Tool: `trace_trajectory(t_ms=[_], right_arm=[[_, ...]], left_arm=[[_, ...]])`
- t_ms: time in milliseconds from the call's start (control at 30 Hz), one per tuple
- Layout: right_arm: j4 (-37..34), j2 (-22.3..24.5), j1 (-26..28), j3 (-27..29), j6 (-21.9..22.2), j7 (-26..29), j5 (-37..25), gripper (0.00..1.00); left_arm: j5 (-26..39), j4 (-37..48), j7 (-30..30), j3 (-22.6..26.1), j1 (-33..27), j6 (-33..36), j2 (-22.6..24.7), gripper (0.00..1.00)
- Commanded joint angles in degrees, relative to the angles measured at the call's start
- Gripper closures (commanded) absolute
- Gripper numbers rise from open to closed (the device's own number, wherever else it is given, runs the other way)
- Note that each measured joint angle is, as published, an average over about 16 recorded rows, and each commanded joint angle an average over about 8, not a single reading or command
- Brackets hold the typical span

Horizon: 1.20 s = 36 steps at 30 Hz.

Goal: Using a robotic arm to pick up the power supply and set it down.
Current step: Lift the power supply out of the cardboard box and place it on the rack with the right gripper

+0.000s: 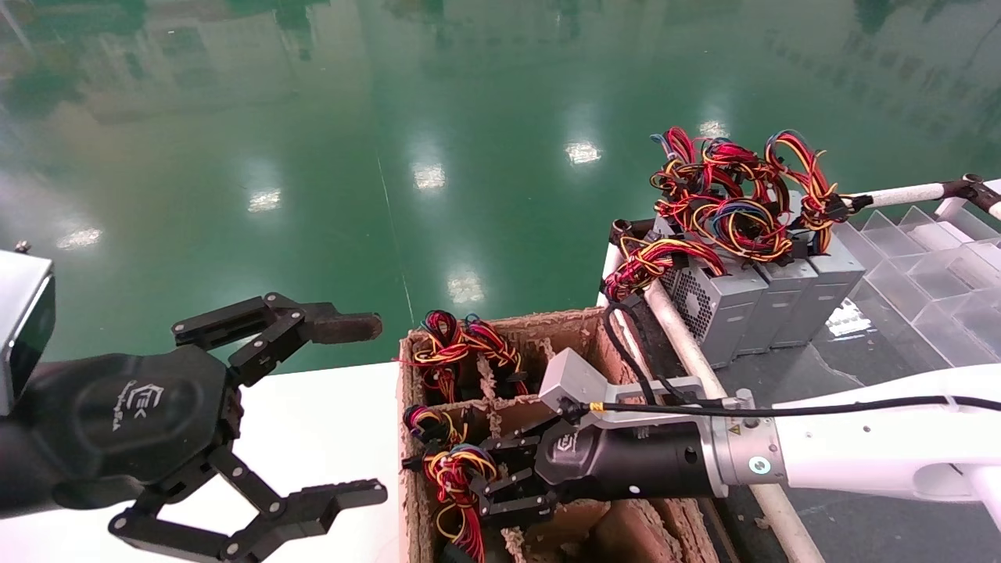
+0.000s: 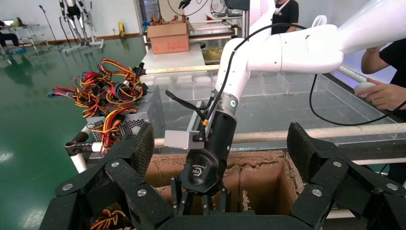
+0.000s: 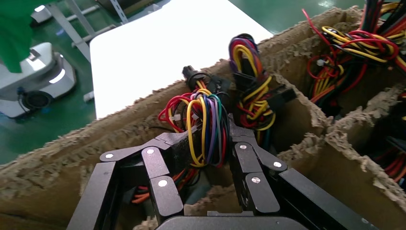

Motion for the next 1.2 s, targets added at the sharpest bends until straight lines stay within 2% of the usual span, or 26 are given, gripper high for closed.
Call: trace_trajectory(t_ms=[33, 567, 967, 1200], right_arm=[[-0.36, 0.05, -0.02, 0.11, -0.50, -0.10, 0.41, 1.00], [-3.47, 1.96, 0.49, 2.95, -5.36, -1.38, 6.21, 1.00], [-3.95, 6.13, 1.43, 6.78, -11.78, -0.69, 14.53, 1.00], [-2.24, 10.35, 1.91, 7.97, -13.12, 0.58, 21.03, 1.00]], left_arm=[[0.00, 0.00, 0.00, 0.00, 0.00, 0.00, 0.00, 0.00], [-0.01, 0.00, 0.00, 0.01, 0.00, 0.00, 0.00, 0.00], [-0.01, 0.00, 0.01, 0.02, 0.00, -0.01, -0.01, 0.00], [-0.01, 0.00, 0.01, 0.02, -0.01, -0.01, -0.01, 0.00]])
